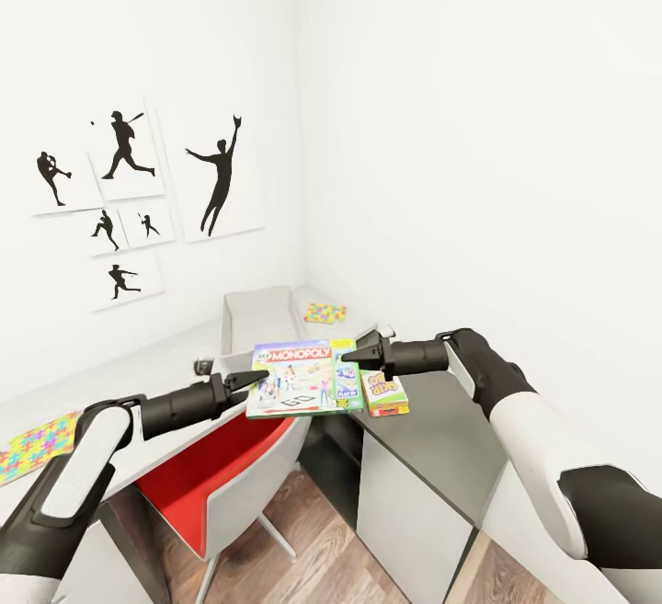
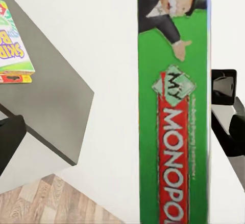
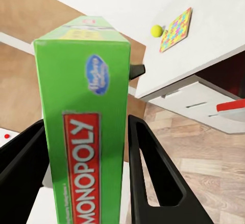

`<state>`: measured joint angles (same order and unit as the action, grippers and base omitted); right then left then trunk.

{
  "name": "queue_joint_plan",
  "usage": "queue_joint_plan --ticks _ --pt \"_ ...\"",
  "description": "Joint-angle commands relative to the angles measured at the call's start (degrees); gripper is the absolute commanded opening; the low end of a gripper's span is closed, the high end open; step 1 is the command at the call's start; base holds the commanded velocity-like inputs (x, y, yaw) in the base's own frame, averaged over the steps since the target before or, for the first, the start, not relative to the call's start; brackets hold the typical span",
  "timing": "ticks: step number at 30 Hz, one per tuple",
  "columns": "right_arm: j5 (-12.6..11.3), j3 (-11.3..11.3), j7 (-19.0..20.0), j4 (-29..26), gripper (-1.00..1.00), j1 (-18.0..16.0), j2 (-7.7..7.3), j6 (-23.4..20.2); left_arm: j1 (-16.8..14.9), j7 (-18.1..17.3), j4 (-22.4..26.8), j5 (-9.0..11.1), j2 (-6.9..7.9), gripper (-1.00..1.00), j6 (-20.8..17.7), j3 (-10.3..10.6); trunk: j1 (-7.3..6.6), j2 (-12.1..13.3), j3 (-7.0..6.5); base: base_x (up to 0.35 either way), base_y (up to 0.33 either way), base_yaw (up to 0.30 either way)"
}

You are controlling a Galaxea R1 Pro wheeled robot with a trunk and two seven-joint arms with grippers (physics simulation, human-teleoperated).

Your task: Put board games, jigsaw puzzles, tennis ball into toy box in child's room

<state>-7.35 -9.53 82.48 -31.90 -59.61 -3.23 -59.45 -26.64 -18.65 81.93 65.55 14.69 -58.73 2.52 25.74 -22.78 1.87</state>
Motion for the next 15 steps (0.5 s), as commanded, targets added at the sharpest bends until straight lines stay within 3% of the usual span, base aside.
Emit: queue_joint_plan --ticks 1,10,15 --pt "-0.59 -0.37 -0.08 -0.01 -1.00 -0.07 -0.07 -0.55 -0.35 -0.48 -0.35 -0.46 -0.01 1.00 0.15 0.66 0.04 -0.14 0.14 0.000 0.000 0.000" --pt "-0.58 -0.33 -0.05 0.01 -1.00 -0.07 -0.04 -0.55 -2.22 -0.49 -3.13 -0.50 -0.50 1.00 2.27 4.27 0.04 -0.14 0.14 0.000 0.000 0.000" --pt "-0.57 -0.32 -0.04 0.00 -1.00 -0.07 -0.05 -0.55 -2.55 -0.50 -3.80 -0.51 -0.65 1.00 2.72 4.90 0.04 -0.14 0.14 0.000 0.000 0.000"
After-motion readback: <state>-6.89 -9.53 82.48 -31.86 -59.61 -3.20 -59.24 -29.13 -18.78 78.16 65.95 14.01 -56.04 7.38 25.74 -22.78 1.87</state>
